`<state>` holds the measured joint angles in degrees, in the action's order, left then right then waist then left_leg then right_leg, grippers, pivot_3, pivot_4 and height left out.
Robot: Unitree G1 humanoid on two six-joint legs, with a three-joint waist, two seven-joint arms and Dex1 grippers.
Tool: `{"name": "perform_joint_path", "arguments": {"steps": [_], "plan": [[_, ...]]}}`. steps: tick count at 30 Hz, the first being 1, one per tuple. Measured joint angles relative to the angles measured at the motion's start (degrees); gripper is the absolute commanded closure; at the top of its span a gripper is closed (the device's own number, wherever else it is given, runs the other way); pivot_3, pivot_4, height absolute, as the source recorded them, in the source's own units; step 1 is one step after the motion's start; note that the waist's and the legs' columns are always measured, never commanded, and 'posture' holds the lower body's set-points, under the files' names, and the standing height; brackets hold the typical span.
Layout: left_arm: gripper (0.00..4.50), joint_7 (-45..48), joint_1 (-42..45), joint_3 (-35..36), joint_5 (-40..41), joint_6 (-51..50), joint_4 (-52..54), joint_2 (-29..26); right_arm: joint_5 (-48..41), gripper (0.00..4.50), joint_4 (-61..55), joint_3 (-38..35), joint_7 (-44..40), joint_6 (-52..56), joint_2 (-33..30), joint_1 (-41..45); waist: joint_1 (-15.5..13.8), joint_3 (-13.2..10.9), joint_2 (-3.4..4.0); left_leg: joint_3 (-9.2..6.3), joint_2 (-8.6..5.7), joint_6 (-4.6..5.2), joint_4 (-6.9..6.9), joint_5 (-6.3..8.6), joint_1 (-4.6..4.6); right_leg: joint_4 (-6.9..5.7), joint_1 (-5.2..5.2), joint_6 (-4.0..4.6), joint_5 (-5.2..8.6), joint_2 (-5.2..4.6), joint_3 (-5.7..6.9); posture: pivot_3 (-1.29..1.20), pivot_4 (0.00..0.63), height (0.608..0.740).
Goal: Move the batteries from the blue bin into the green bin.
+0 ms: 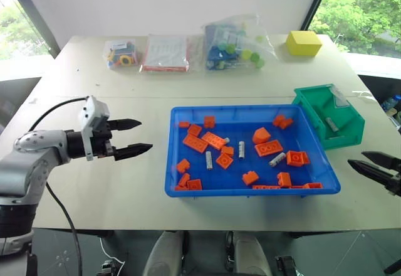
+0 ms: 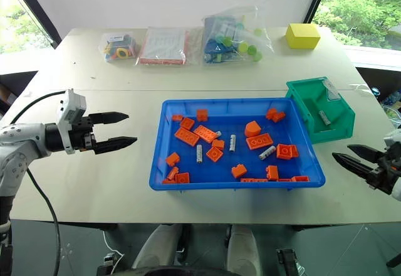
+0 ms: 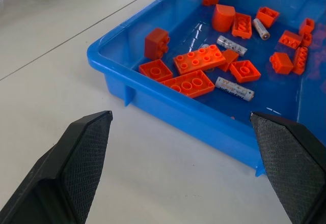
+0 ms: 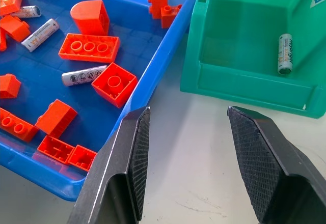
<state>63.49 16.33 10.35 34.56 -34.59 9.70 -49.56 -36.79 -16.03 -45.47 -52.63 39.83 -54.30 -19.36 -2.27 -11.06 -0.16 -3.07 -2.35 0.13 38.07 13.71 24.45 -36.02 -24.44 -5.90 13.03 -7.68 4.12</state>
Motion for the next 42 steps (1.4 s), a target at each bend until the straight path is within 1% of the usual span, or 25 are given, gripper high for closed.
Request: {"name": "perform_joint_path", "arguments": {"steps": [8, 22, 29, 32, 34, 35, 36, 38, 39, 40, 41, 42], "plan": [[0.00, -2.05, 0.37, 1.22, 2.11, -2.57, 0.38, 0.11, 0.54, 2.06, 0.00, 0.22, -0.40, 0.56, 0.00, 0.29, 0.00, -0.01, -0.01, 0.01, 0.00, 0.00, 0.00, 0.00, 0.00, 0.00, 0.00, -0.01, 0.00, 0.01, 0.00, 0.00, 0.150, 0.692], [0.00, -0.09, 0.37, 1.20, 2.41, -2.72, 1.84, -1.10, 0.40, 2.06, -3.93, 0.21, 0.05, 4.03, -0.08, 1.35, 0.01, -0.01, -0.01, 0.01, 0.00, 0.00, -0.01, 0.00, 0.00, 0.00, -0.01, 0.00, 0.00, 0.00, 0.00, 0.00, 0.150, 0.692], [0.00, 0.14, 0.40, 0.98, 3.22, -3.76, 3.58, -1.13, -0.20, 2.06, -5.16, 1.42, 0.54, 6.99, -3.29, 5.28, 0.08, -0.02, -0.01, 0.02, 0.00, 0.00, -0.01, 0.00, 0.00, 0.01, -0.01, 0.01, -0.01, -0.01, -0.01, 0.00, 0.150, 0.692], [0.00, 1.14, 0.26, 0.46, 3.75, -4.19, 5.22, -1.74, -4.22, 2.06, -7.69, 4.88, 1.91, 12.42, -5.71, 11.71, 0.23, -0.05, 0.02, 0.01, 0.04, 0.00, -0.02, 0.00, 0.01, 0.00, -0.05, 0.16, -0.10, -0.02, -0.01, 0.00, 0.150, 0.692], [0.00, 2.02, 0.07, 0.47, 4.15, -4.86, 5.96, -2.58, -7.26, 2.06, -9.72, 8.71, 2.92, 16.07, -7.26, 16.27, 0.15, -0.08, -0.01, 0.00, 0.07, 0.00, -0.07, 0.00, 0.02, 0.00, -0.08, 0.18, -0.10, 0.00, 0.00, 0.00, 0.150, 0.692], [0.00, 2.75, 0.15, 0.23, 4.47, -5.05, 6.25, -3.26, -8.94, 2.06, -10.57, 11.85, 3.95, 18.28, -7.57, 19.79, 0.20, -0.11, -0.06, 0.00, 0.08, 0.00, -0.07, 0.00, 0.02, 0.01, -0.08, 0.18, -0.10, 0.00, 0.00, 0.00, 0.150, 0.692], [0.00, 3.02, 0.28, 0.13, 4.70, -5.07, 6.53, -3.44, -9.94, 2.06, -11.51, 13.74, 4.47, 19.31, -7.59, 21.58, 0.15, -0.12, -0.05, 0.00, 0.08, 0.00, -0.07, 0.00, 0.05, 0.03, -0.11, 0.18, -0.10, 0.00, 0.00, 0.00, 0.150, 0.692], [0.00, 4.13, 0.41, -0.03, 5.06, -5.34, 6.87, -4.21, -13.16, 2.06, -13.07, 21.68, 7.66, 24.11, -6.62, 30.14, 0.23, -0.18, -0.06, 0.02, 0.08, 0.00, -0.07, 0.00, 0.08, 0.06, -0.14, 0.18, -0.10, -0.01, -0.01, 0.00, 0.150, 0.692], [0.00, 4.50, 0.38, 0.05, 5.31, -5.44, 6.98, -4.55, -14.02, 2.06, -13.23, 25.12, 9.56, 26.41, -4.72, 34.52, 0.31, -0.19, -0.11, 0.02, 0.08, 0.00, -0.07, 0.00, 0.05, 0.05, -0.14, 0.23, -0.13, -0.01, -0.01, 0.00, 0.150, 0.692], [0.00, 4.93, 1.01, -0.15, 5.60, -5.61, 7.20, -4.78, -14.55, 2.06, -13.09, 29.14, 12.55, 29.23, -0.96, 40.18, 0.39, -0.25, -0.25, -0.01, 0.10, 0.00, -0.07, 0.00, 0.09, 0.06, -0.15, 0.25, -0.14, 0.01, 0.00, 0.00, 0.150, 0.692], [0.00, 5.14, 1.27, -0.18, 5.70, -5.66, 7.26, -4.89, -14.70, 2.06, -12.34, 32.14, 14.94, 31.48, 2.40, 44.01, 0.51, -0.29, -0.34, -0.01, 0.11, 0.00, -0.07, 0.00, 0.08, 0.06, -0.16, 0.28, -0.16, 0.01, 0.00, 0.00, 0.150, 0.692], [0.00, 5.18, 1.80, -0.43, 5.80, -5.68, 7.36, -4.91, -14.71, 2.06, -11.08, 36.07, 18.14, 34.20, 6.92, 48.74, 0.66, -0.30, -0.33, -0.02, 0.10, 0.00, -0.07, -0.01, 0.14, 0.05, -0.22, 0.30, -0.18, 0.01, 0.00, 0.00, 0.150, 0.692]]}}
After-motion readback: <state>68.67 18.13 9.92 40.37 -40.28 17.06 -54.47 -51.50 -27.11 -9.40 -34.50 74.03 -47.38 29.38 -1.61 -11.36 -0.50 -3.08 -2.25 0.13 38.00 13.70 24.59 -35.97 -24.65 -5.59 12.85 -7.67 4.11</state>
